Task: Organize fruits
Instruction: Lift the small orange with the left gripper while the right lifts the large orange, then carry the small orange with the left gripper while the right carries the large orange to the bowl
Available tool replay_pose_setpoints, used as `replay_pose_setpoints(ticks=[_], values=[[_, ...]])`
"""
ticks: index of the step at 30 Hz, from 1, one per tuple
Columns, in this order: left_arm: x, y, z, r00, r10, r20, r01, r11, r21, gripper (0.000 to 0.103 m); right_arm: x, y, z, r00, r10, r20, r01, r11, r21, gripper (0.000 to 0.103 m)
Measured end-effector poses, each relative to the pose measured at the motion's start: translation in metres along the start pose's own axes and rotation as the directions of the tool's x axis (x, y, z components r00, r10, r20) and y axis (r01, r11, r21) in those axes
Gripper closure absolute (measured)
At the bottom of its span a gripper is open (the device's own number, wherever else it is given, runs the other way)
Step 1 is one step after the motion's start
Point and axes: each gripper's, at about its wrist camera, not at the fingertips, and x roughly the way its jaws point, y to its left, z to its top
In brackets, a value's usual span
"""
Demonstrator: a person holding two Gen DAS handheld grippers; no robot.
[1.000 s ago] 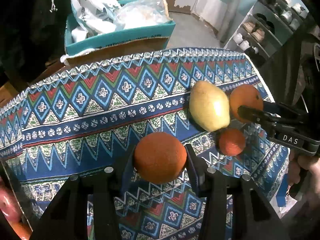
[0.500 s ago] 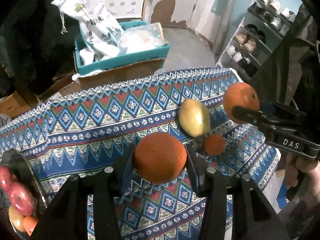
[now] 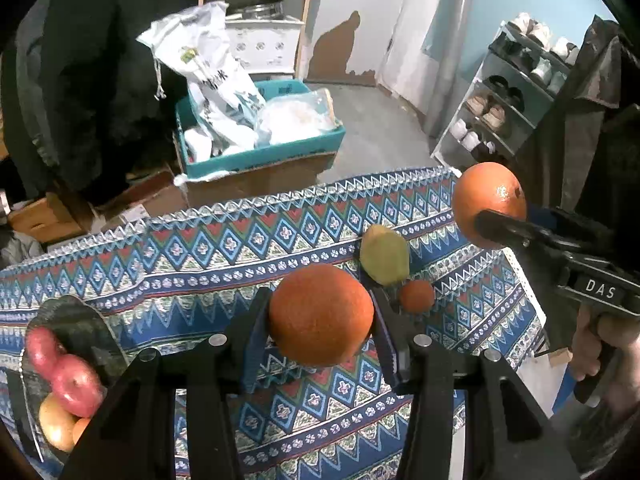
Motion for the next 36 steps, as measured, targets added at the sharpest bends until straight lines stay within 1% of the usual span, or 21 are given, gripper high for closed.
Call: replay_pose_setpoints(ticks=[8,18,28,36], values=[[-0.033,0.006,-0.002,0.999,-0.001,0.046,0.001,1.000,0.000,0.054,-0.021,0.025,0.008,0.998,0.046,0.038,-0.045,0.999,-0.026,0.040],[-0.064,0.022,-0.007,0.996,0.004,0.086,-0.003,1.000,-0.022,0.054,-0.034,0.057,0.017,0.994,0.095,0.061,-0.091,0.993,-0.071,0.040],[-0.079,0.048,-0.014,0.995,0.010,0.097,-0.003,0.998,-0.070,0.054,-0.027,0.089,0.028,0.988,0.145,0.054,-0.139,0.985,-0.104,0.040],[-0.090,0.076,-0.021,0.994,0.029,0.107,-0.015,0.992,-0.129,0.054,-0.014,0.123,0.038,0.980,0.195,0.035,-0.189,0.972,-0.141,0.040]])
